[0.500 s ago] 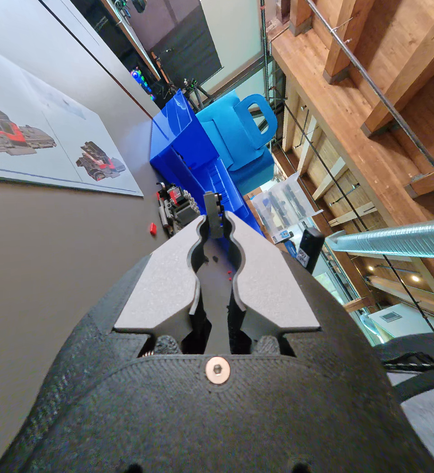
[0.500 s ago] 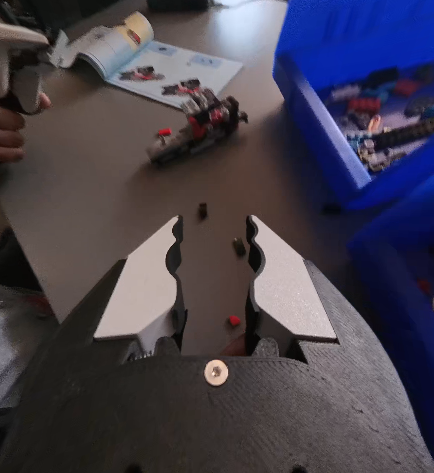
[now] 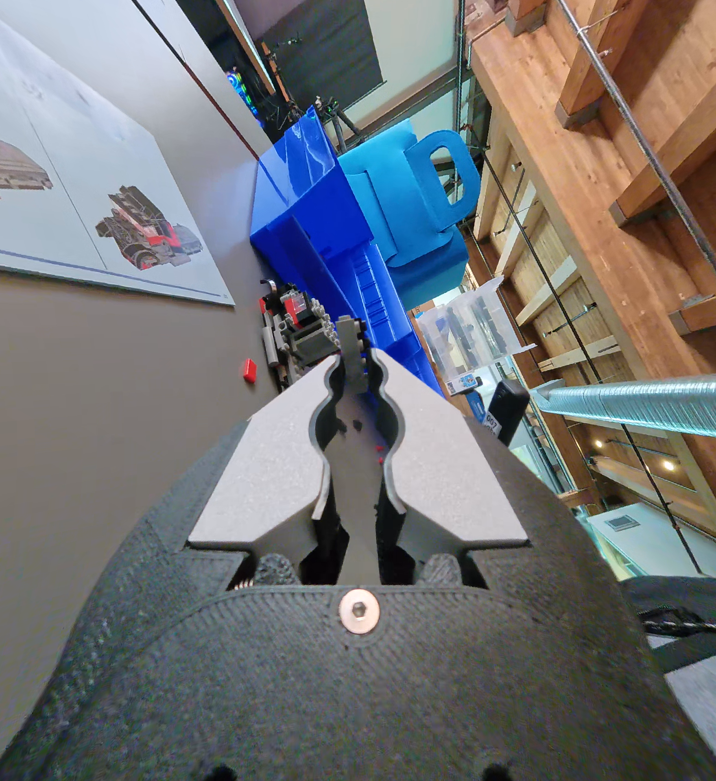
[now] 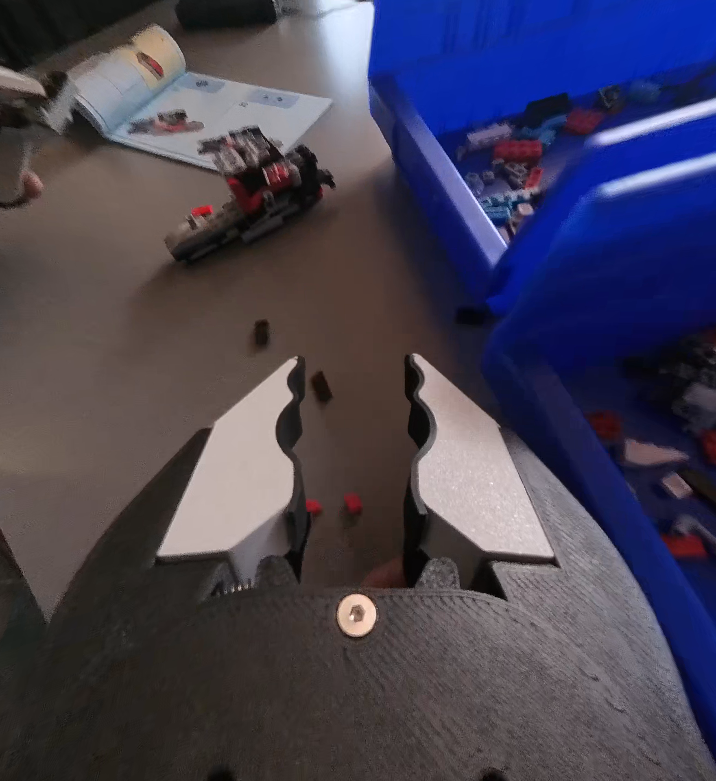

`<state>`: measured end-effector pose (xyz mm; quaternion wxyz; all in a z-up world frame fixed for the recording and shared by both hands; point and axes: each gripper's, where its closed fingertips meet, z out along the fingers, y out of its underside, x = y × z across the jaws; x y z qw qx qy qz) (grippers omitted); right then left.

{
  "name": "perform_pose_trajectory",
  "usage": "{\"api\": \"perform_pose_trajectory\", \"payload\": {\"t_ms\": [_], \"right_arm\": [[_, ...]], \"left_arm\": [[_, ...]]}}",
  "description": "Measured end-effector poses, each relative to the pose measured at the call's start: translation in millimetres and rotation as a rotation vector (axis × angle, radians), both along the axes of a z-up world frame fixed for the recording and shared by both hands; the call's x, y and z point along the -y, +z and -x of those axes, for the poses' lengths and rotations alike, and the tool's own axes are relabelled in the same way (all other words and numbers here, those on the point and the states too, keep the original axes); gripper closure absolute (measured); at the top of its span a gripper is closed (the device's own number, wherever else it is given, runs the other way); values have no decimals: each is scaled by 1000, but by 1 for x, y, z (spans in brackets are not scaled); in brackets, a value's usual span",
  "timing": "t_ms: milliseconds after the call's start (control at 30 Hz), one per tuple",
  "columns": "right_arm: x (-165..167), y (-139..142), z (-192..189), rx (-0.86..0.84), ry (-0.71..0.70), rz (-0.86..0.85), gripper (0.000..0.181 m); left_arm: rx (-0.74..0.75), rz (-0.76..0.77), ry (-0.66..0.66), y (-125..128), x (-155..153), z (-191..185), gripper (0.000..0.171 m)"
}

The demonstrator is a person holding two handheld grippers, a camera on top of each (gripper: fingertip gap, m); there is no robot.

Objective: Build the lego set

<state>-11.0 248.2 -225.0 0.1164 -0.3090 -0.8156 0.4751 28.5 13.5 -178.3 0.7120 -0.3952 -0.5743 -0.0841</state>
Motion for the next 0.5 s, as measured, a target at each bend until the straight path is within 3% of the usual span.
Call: {"api": "perform_pose_trajectory", "payload": {"t_ms": [100,267,500], "right_arm": [[-22,-11,-10,25,2,-72,138],[-23,-22,-21,52,65,-149,147],[-20,-21,7,22,-11,-199,148]], "left_arm": [[9,-3,-10,-1,-1,1,161],[23,7,-32,-4,-5,3,160],[5,15,-29,-2,-6,-2,161]]}}
